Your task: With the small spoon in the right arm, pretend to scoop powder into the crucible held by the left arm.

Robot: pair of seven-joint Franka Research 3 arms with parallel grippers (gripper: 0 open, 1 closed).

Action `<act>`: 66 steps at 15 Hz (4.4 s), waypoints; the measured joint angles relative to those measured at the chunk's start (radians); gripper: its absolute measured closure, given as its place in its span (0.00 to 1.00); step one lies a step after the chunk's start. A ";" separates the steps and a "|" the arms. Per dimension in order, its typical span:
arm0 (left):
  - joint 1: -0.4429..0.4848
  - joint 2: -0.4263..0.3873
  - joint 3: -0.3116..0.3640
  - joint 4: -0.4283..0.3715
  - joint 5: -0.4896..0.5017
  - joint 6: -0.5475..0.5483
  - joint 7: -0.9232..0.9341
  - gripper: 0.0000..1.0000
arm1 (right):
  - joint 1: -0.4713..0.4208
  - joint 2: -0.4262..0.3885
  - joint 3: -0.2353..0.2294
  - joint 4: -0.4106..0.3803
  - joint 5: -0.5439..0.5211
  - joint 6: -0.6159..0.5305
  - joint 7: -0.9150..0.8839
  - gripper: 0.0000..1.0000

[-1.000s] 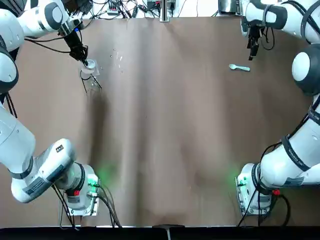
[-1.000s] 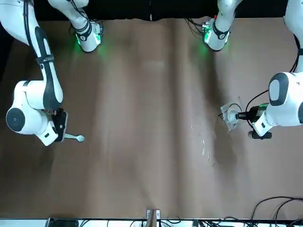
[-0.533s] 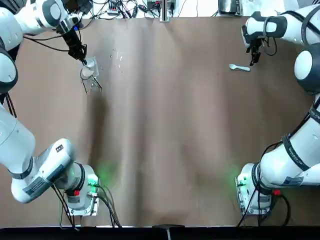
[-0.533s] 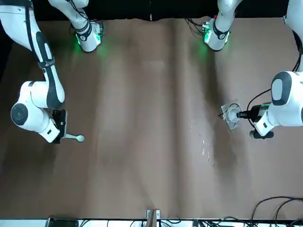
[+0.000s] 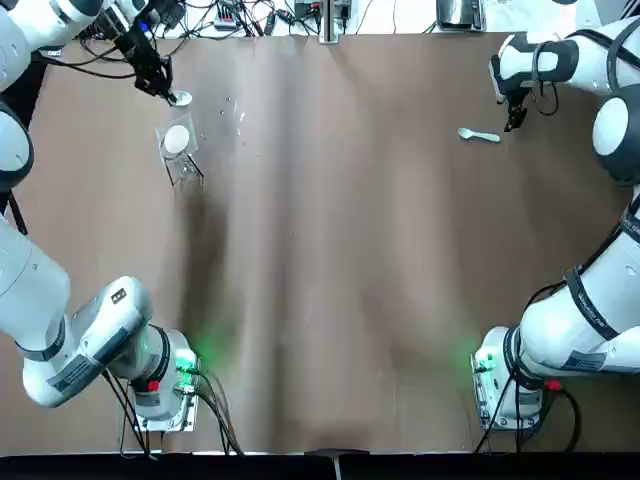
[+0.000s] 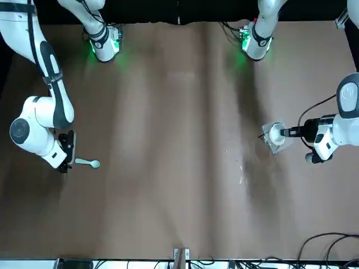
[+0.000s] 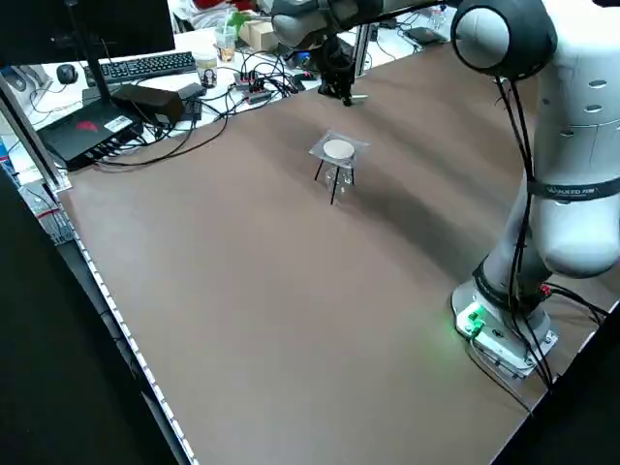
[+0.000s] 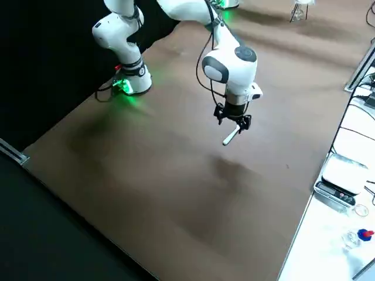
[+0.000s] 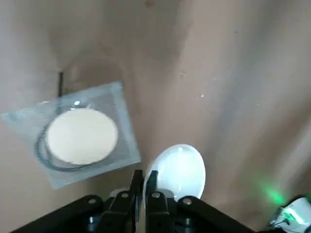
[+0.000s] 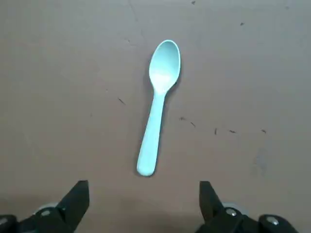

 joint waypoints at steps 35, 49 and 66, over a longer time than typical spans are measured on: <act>-0.349 0.039 -0.055 -0.002 -0.044 0.342 -0.469 0.94 | -0.023 0.136 0.000 -0.030 0.000 0.225 0.099 0.50; -0.337 0.039 -0.055 -0.001 -0.044 0.342 -0.469 0.94 | -0.017 0.135 0.003 -0.028 0.000 0.216 0.125 0.53; -0.331 0.039 -0.055 0.000 -0.044 0.343 -0.469 0.94 | 0.030 0.128 0.005 0.004 0.001 0.101 0.203 0.76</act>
